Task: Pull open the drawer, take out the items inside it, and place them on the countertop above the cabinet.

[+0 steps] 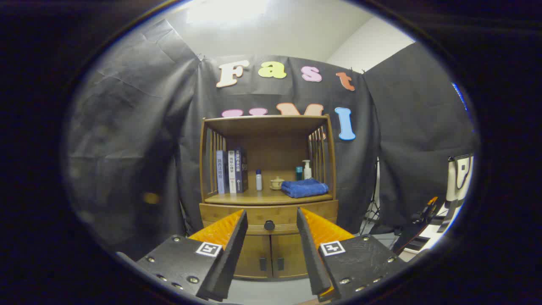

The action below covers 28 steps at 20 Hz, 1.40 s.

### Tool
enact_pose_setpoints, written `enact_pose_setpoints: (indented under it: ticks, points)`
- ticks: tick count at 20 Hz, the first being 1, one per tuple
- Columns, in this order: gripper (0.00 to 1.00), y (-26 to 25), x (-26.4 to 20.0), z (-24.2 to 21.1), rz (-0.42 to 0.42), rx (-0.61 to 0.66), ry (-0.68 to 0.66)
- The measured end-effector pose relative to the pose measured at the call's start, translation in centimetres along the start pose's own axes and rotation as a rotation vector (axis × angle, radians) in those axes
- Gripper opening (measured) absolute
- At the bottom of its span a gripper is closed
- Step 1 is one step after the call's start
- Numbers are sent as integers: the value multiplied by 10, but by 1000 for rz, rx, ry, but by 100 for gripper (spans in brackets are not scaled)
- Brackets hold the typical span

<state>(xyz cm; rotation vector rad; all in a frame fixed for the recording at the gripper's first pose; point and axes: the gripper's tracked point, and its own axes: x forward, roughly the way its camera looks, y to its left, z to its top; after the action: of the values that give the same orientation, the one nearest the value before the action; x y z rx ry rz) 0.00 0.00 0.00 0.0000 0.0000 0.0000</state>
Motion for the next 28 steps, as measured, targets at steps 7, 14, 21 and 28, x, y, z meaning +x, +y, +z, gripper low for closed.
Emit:
enact_pose_setpoints:
  ticks: [7,14,21,28]
  points:
    - [71,-2,-5,6,-5,-7,-17]
    - [71,-2,-4,5,-6,-5,-11]
    - [73,-7,22,-9,-39,21,22]
    - [77,5,108,-57,-28,46,109]
